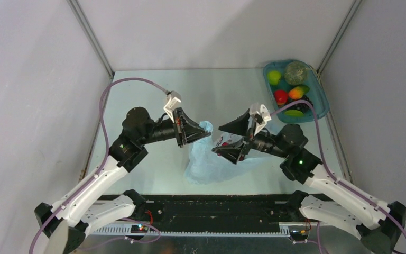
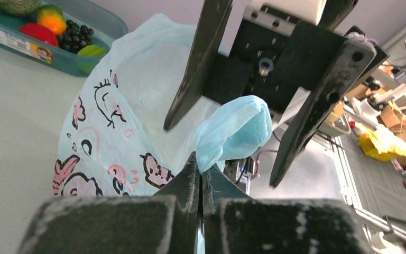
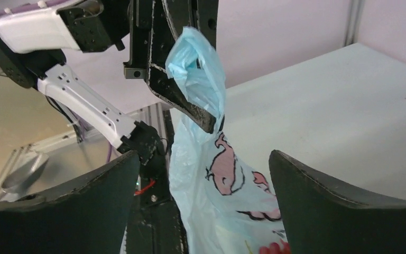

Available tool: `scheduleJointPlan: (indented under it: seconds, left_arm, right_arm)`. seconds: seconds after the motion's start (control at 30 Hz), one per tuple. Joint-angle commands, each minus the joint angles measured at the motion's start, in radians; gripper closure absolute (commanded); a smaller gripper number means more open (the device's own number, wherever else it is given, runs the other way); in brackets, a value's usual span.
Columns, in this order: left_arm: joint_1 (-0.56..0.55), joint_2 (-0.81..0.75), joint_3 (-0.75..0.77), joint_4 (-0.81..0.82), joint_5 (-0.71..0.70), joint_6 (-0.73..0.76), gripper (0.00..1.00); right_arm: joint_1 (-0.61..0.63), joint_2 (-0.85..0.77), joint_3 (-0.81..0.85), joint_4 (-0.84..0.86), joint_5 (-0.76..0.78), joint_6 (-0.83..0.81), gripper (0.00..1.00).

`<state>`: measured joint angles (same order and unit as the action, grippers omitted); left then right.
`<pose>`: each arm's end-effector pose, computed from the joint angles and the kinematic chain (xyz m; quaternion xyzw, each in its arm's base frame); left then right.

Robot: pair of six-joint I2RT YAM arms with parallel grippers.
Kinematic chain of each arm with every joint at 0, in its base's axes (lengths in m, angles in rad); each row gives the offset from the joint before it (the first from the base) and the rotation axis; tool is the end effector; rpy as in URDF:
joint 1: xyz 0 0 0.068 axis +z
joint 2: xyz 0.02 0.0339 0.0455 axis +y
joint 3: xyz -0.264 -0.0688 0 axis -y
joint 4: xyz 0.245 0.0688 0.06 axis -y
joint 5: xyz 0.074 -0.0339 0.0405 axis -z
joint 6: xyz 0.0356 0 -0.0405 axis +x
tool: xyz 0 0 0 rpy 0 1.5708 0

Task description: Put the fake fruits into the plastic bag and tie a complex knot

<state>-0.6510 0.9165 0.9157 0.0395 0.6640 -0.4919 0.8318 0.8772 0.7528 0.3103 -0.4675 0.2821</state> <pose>0.1508 -0.1425 0.3867 0.2862 0.6347 -0.5585 0.4508 0.1267 0.1629 0.3652 -0.3401 0.5494 0.5213 0.5574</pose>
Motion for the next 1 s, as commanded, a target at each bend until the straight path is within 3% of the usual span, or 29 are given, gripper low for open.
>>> scheduleJointPlan:
  seconds: [0.0, 0.17, 0.4, 0.73, 0.97]
  left_arm:
    - [0.004, 0.015, 0.055, -0.091, 0.136, 0.117, 1.0]
    - [0.003, 0.054, 0.109, -0.222, 0.324, 0.228, 1.0]
    - [0.003, 0.068, 0.119, -0.327, 0.411, 0.325, 1.0]
    - [0.001, 0.067, 0.108, -0.337, 0.452, 0.345, 1.0]
    - [-0.001, 0.059, 0.091, -0.29, 0.457, 0.315, 1.0]
  right_arm:
    - [-0.017, -0.068, 0.08, -0.195, -0.081, -0.139, 0.01]
    - [-0.017, -0.07, 0.163, -0.279, -0.169, -0.273, 0.02]
    - [0.005, -0.019, 0.225, -0.218, -0.281, -0.392, 0.05]
    - [0.083, 0.114, 0.308, -0.26, -0.309, -0.441, 0.21]
    - [0.09, 0.135, 0.309, -0.282, -0.315, -0.424, 0.39]
